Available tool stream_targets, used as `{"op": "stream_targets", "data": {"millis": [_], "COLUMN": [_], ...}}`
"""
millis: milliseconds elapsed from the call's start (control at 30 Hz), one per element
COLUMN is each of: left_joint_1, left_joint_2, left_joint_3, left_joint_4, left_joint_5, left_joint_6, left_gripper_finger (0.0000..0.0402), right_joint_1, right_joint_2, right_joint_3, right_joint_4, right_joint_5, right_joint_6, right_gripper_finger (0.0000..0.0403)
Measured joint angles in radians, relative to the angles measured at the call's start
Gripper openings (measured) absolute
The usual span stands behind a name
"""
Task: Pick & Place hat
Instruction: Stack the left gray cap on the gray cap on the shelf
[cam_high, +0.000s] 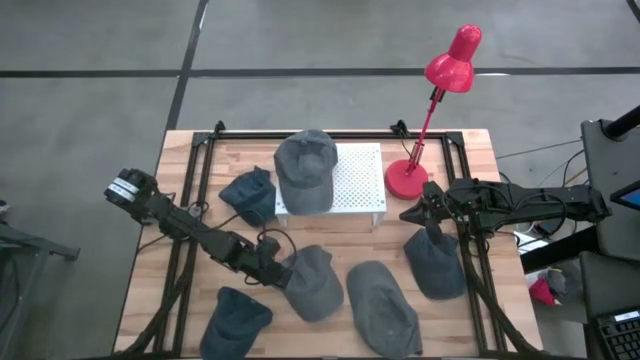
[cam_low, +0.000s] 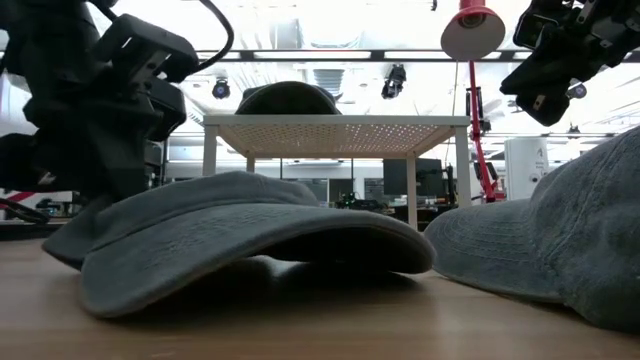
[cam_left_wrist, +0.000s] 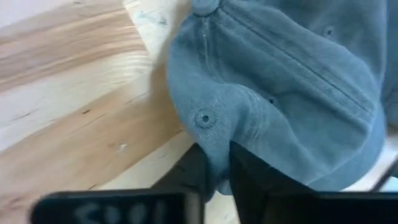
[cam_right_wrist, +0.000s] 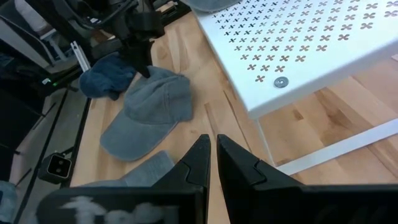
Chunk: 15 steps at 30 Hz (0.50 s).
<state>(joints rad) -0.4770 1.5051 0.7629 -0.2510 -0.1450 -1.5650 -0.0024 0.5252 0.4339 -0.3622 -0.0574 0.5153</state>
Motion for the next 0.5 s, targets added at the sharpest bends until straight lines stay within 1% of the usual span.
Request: {"op": "stream_targets", "data": {"millis": [33,67,233,400,500], "left_joint_1": [0.000,0.000,0.000,0.000,0.002], "left_joint_2": [0.000,0.000,-0.002,-0.028,-0.054], "left_joint_3": [-0.004,-0.009,-0.018,-0.014,-0.013], "left_joint_4": [0.015,0.032,0.093,0.138,0.168], "left_joint_5": [-0.002,-0.003,-0.006,-0.048,-0.066], "left_joint_6": [0.000,-0.001,0.000,0.027,0.084], "left_gripper_finger": [0.0019,0.0011,0.0004,0.0002,0.0002], "right_joint_1": [0.000,0.000,0.000,0.000,0.000], "right_joint_2": [0.000,0.000,0.000,0.000,0.000], "right_joint_3": [0.000,0.000,0.000,0.000,0.000], "right_joint_4": [0.000,0.000,0.000,0.000,0.000], "right_joint_5": [0.000,0.000,0.000,-0.001,-0.003], "right_joint_6": [-0.001,-0.002,-0.002,-0.002,-0.002], "right_gripper_finger": [0.0027,0.0027,0.0027,0.0027,0.0027]}}
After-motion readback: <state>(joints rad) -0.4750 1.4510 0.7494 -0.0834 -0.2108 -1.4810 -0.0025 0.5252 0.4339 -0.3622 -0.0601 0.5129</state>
